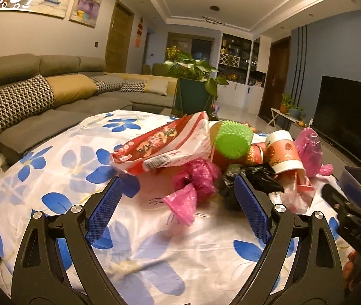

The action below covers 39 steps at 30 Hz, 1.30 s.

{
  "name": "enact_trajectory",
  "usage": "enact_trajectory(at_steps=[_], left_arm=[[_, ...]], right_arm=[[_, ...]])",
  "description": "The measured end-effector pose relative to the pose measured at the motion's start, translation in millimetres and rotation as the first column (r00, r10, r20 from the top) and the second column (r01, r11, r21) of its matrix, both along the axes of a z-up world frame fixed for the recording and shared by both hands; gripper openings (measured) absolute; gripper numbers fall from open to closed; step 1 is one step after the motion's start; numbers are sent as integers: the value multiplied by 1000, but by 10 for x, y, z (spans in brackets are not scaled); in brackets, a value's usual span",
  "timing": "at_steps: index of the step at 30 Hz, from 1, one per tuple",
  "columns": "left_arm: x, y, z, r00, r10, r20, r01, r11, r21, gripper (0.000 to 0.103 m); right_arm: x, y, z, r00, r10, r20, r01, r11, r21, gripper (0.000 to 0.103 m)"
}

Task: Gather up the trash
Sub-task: 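Return both tools to the table and grasp the red-white wrapper with the right tool, then grasp the small black bag with the left tool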

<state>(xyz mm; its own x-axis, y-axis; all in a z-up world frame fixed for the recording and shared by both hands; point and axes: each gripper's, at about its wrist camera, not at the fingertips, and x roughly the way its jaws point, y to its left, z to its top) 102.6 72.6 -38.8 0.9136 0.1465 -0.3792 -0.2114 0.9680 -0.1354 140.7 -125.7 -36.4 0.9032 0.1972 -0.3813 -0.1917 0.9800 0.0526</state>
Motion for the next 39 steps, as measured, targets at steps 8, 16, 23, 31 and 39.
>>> enact_trajectory(at_steps=[8, 16, 23, 31, 39], left_arm=[[38, 107, -57, 1000, -1, -10, 1, 1000, -12, 88], [89, -46, -43, 997, -73, -2, 73, 997, 6, 88], [158, -258, -40, 990, -143, -4, 143, 990, 14, 88], [333, -564, -66, 973, -231, -14, 232, 973, 15, 88], [716, -604, -120, 945, -313, -91, 309, 950, -56, 63]], right_arm=[[249, 193, -155, 996, 26, -88, -28, 999, -29, 44], [186, 254, -149, 994, 63, -84, -70, 995, -75, 7], [6, -80, -18, 998, 14, -55, -18, 997, -73, 6], [-149, -516, 63, 997, -74, -23, 73, 996, -43, 6], [-220, -697, 87, 996, -92, -15, 91, 996, -17, 6]])
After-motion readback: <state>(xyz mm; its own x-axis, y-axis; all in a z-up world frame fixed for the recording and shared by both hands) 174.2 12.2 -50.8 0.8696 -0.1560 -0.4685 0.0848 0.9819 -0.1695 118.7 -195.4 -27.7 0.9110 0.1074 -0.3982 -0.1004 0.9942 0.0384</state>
